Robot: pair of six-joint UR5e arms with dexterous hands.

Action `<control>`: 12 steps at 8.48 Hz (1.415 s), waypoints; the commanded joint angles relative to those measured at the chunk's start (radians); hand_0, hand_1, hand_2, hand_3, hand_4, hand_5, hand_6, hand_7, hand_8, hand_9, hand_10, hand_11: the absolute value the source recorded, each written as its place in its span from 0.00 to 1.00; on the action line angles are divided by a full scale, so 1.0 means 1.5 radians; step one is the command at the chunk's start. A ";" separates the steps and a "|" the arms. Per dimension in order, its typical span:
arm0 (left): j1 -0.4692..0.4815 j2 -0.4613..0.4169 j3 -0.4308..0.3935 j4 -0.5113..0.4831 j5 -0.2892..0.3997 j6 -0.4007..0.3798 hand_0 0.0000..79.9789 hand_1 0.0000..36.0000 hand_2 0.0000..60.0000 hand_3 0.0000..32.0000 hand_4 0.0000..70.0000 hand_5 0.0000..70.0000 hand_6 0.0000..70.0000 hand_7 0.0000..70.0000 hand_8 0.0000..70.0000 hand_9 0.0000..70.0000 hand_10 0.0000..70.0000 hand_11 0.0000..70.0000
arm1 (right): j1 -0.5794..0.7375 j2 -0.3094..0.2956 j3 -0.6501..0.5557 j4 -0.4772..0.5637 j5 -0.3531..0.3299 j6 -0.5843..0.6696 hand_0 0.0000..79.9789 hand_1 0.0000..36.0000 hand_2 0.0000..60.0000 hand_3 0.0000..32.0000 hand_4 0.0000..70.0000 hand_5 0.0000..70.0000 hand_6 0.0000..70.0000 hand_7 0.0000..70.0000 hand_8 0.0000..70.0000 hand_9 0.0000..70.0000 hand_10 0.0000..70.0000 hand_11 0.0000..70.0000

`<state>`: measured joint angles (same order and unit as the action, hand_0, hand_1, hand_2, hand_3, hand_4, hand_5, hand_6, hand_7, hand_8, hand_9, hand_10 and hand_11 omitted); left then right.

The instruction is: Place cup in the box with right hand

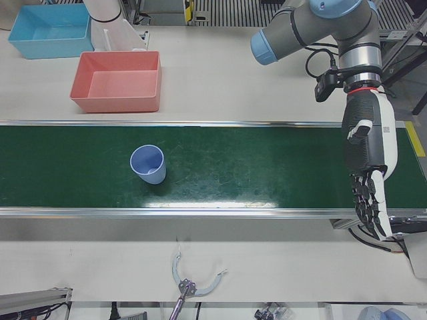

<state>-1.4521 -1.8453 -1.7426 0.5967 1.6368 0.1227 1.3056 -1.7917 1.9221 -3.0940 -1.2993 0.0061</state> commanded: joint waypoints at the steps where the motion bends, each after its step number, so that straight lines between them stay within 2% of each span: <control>1: 0.000 0.000 0.000 0.000 0.000 0.000 0.00 0.00 0.00 0.00 0.00 0.00 0.00 0.00 0.00 0.00 0.00 0.00 | 0.001 0.000 0.000 0.000 0.000 0.000 1.00 0.64 0.00 0.00 0.41 0.19 0.24 0.86 0.44 0.57 0.35 0.54; 12: 0.000 0.001 0.000 0.000 0.000 0.000 0.00 0.00 0.00 0.00 0.00 0.00 0.00 0.00 0.00 0.00 0.00 0.00 | 0.000 0.000 -0.001 0.000 0.000 0.000 1.00 0.64 0.00 0.00 0.43 0.19 0.24 0.87 0.44 0.58 0.35 0.53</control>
<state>-1.4526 -1.8439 -1.7426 0.5967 1.6373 0.1227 1.3056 -1.7919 1.9208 -3.0940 -1.2998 0.0061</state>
